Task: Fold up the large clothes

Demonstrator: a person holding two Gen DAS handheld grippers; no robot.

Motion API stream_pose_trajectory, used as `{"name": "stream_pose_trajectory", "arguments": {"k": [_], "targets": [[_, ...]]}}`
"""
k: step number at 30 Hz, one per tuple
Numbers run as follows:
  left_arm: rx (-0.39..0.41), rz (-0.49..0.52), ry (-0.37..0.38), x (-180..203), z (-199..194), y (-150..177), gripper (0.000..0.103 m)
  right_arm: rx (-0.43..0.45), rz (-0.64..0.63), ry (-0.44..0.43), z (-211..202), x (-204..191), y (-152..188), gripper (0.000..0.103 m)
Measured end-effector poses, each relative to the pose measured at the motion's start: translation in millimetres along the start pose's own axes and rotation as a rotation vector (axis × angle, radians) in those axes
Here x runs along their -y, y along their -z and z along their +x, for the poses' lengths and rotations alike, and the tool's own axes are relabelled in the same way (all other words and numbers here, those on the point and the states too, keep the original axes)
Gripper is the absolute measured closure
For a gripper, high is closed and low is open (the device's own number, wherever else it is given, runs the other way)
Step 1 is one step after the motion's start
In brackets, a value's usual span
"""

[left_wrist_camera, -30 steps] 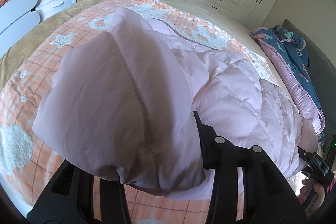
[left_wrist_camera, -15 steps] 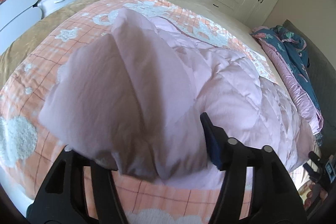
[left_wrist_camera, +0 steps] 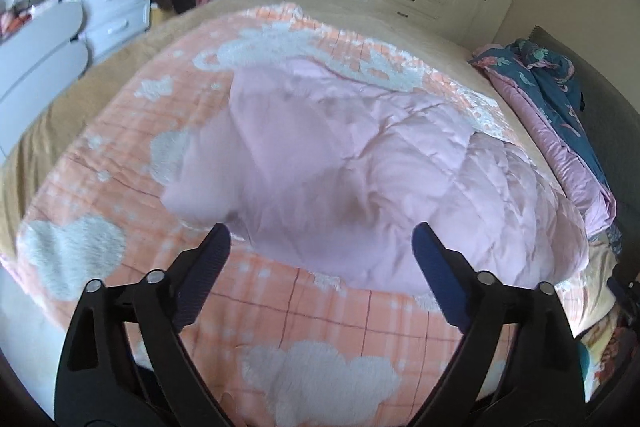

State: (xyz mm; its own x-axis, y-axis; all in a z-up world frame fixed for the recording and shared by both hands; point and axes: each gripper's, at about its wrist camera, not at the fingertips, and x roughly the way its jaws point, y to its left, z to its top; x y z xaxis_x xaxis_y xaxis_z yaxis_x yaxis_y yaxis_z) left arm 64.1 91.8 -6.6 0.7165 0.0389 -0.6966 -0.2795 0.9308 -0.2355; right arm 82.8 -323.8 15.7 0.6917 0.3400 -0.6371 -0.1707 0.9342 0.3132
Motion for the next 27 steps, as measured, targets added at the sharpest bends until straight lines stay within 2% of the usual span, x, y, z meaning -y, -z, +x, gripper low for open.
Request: {"name": "stream_pose_trajectory", "arguments": {"k": [15,27], "targets": [[0.117,0.089,0.056,26.1,-78.1,17.8,0.009,0.137,-0.193,-0.015,-66.3,-49.6,13.1,0.004],[0.182,0.147,0.103,45.5,-107.6,31.7,0.009,0.239,-0.278,-0.010,-99.4,-72.2,28.2,0.004]]}}
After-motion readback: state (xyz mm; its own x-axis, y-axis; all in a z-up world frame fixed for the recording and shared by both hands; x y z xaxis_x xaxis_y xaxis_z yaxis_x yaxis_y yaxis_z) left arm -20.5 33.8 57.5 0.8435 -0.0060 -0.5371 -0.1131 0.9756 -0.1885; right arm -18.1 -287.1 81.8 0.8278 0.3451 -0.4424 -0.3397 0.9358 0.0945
